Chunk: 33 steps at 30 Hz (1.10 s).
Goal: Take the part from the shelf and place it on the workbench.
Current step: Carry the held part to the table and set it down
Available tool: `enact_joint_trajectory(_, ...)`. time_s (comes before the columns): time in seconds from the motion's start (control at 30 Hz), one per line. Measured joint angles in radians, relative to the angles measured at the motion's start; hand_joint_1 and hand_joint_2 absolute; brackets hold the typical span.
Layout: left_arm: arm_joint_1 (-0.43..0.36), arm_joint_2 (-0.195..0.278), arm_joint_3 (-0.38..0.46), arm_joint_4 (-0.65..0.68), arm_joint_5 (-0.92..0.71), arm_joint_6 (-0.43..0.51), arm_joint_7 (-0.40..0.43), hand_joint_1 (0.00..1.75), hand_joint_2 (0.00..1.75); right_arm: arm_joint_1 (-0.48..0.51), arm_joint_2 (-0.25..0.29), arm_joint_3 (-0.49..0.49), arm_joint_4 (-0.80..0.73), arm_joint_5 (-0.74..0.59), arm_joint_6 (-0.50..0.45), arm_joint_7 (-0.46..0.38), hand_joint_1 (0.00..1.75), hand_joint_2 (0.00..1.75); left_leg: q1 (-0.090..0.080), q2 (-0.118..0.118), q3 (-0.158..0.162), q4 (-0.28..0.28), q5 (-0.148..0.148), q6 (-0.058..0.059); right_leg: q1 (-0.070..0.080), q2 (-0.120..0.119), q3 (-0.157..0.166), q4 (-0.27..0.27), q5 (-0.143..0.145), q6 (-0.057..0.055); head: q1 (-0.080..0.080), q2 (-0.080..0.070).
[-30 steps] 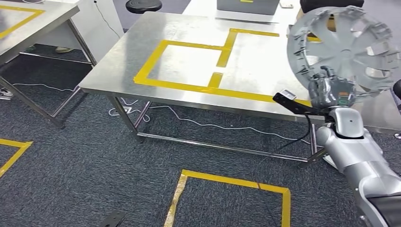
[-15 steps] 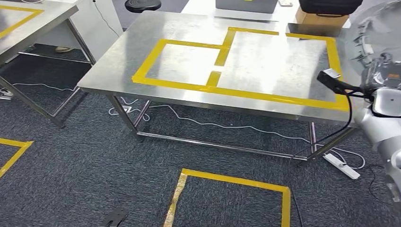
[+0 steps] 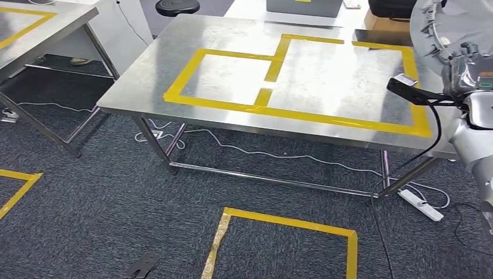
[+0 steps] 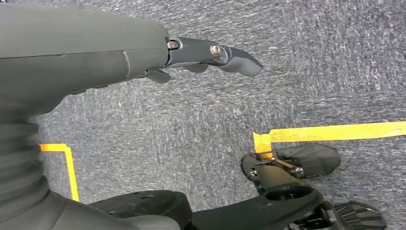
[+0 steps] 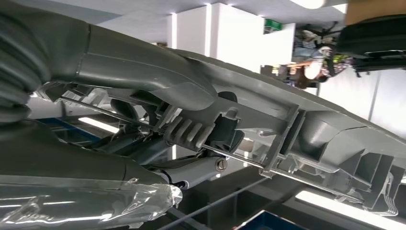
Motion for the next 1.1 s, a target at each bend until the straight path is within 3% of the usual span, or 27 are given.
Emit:
enact_joint_trajectory(0.13,-0.001,0.000,-0.001,0.000,-0.007,-0.001,0.000,0.00,1.75,-0.012,0.040,0.000,-0.005,0.001,0.002,-0.044,1.75,1.75,0.000,0.000,-0.002,0.000,0.001,0.000,0.000,0.001,-0.001,0.000,0.002,0.000,0.000,0.000)
enact_joint_trajectory(0.47,-0.020,-0.009,-0.022,0.000,-0.022,-0.007,0.011,0.00,1.75,-0.016,0.226,0.040,-0.016,0.037,0.019,-0.024,1.75,1.75,0.003,0.000,-0.004,-0.001,0.005,-0.004,0.002,0.001,-0.005,0.001,0.005,-0.003,0.000,0.000)
enact_joint_trajectory(0.83,-0.016,-0.008,-0.022,0.000,-0.025,-0.008,0.015,0.00,1.75,-0.015,0.275,0.047,-0.016,0.024,0.018,-0.038,1.75,1.75,0.003,-0.002,-0.006,-0.001,0.006,-0.004,0.003,-0.001,-0.006,0.000,0.006,-0.004,0.000,0.000)
enact_joint_trajectory(1.1,-0.015,-0.008,-0.022,0.000,-0.029,-0.008,0.015,0.00,1.75,-0.010,0.302,0.068,-0.015,0.054,0.017,0.012,1.75,1.75,0.003,-0.002,-0.006,-0.001,0.006,-0.005,0.003,0.000,-0.007,0.000,0.006,-0.005,0.000,0.000)
